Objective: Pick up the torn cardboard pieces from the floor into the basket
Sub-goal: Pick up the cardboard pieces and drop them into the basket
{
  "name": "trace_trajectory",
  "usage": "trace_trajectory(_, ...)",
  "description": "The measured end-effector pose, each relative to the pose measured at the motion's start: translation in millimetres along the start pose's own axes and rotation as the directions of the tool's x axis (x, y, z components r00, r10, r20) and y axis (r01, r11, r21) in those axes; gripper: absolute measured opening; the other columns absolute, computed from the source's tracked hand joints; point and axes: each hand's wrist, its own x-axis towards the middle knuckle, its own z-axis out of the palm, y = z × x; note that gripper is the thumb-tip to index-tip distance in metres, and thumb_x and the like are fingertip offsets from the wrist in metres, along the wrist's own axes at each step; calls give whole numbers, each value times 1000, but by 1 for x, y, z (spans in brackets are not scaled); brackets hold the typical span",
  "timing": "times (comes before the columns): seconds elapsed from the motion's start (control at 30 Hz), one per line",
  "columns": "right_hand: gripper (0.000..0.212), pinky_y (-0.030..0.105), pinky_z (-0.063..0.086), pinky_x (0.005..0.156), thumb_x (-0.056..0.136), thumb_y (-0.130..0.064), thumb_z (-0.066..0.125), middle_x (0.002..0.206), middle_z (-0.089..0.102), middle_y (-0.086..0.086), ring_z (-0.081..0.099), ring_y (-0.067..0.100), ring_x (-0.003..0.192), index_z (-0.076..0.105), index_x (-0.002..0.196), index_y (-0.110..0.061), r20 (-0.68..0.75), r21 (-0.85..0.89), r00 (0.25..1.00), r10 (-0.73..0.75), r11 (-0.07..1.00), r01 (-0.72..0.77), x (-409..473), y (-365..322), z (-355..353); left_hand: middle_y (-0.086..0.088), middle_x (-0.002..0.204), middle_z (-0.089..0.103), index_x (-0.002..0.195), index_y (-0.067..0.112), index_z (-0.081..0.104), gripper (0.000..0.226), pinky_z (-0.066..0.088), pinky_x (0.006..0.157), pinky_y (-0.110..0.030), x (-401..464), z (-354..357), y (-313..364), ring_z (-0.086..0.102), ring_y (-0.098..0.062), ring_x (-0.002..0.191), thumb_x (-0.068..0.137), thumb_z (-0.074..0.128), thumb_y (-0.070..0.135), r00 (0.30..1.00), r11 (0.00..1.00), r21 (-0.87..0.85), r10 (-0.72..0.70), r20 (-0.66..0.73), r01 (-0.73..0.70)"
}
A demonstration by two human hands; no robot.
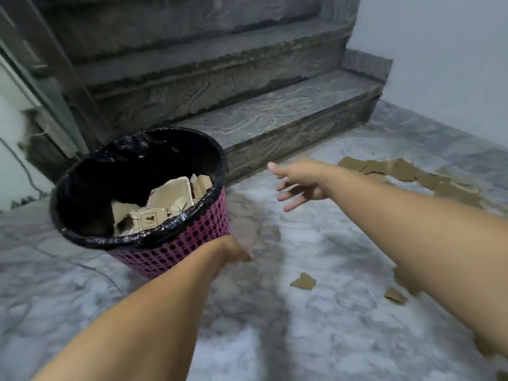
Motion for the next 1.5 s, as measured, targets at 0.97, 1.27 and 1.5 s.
trace_trajectory(0.97, 39, 42, 60, 64, 76, -9, 72, 110, 64, 12, 69, 34, 91, 57, 111, -16, -578, -202, 777, -250, 966, 161, 16, -6, -70, -8, 140, 49, 139, 19, 34, 76, 47, 94, -55, 5, -11, 14, 48, -34, 126, 77, 78, 17, 938, 644, -709, 35, -346, -286)
trace_trajectory(1.27, 61, 40, 63, 63, 86, -17, 73, 139, 55, 9, 71, 25, 65, 50, 142, -10, -560, -156, 788, -255, 967, 203, 9, 27, -152, -12, 136, 52, 135, 15, 34, 64, 45, 93, -55, 50, 12, 108, 51, -38, 122, 85, 69, 33, 933, 677, -662, 112, -341, -323)
trace_trajectory(1.5, 51, 28, 59, 54, 87, -31, 73, 131, 63, 7, 70, 19, 52, 59, 134, -16, -695, -158, 684, -222, 975, 155, 13, 30, -163, -15, 142, 46, 137, 17, 32, 59, 50, 79, -46, 75, 11, 135, 54, -37, 115, 89, 62, 36, 921, 733, -601, 91, -378, -319)
